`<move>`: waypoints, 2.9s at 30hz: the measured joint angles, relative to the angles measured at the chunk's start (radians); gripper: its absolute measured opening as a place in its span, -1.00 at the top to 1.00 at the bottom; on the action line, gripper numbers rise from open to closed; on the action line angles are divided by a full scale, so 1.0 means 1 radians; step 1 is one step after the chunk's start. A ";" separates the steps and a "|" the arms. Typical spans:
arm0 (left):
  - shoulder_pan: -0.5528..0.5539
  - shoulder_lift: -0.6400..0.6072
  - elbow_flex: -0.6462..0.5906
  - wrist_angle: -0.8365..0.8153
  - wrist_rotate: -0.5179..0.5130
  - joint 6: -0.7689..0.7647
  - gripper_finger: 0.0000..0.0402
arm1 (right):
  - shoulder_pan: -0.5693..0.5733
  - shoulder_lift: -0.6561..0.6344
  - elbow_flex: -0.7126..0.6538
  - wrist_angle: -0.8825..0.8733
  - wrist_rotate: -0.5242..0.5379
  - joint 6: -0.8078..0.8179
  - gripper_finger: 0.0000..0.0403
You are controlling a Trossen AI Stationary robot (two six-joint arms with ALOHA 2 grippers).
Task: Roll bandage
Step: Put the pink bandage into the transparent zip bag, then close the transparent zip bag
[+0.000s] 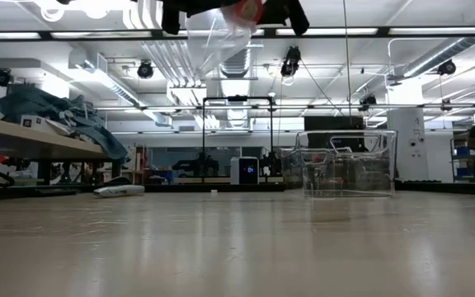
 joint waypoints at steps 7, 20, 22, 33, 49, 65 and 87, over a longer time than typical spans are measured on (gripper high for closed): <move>0.000 0.000 0.000 0.052 -0.005 -0.105 1.00 | -0.001 -0.001 0.039 -0.079 0.014 0.033 -0.83; 0.020 -0.002 -0.015 0.095 -0.035 -0.279 1.00 | 0.032 -0.083 0.055 -0.249 -0.062 0.049 -0.83; 0.034 -0.003 -0.033 0.124 -0.054 -0.308 1.00 | 0.052 -0.103 0.055 -0.306 -0.097 0.071 -0.84; 0.107 -0.005 -0.145 0.271 0.084 -0.539 1.00 | 0.135 -0.155 0.053 -0.492 -0.080 0.098 -0.84; 0.184 -0.006 -0.116 0.264 0.777 -0.447 1.00 | 0.269 -0.148 -0.143 -0.330 0.277 -0.225 -0.84; 0.240 -0.006 -0.110 -0.053 0.935 -0.451 1.00 | 0.370 -0.112 -0.194 -0.098 0.178 -0.689 -0.77; 0.241 -0.006 -0.110 -0.060 0.960 -0.448 1.00 | 0.347 0.008 -0.138 -0.048 0.261 -1.081 -0.77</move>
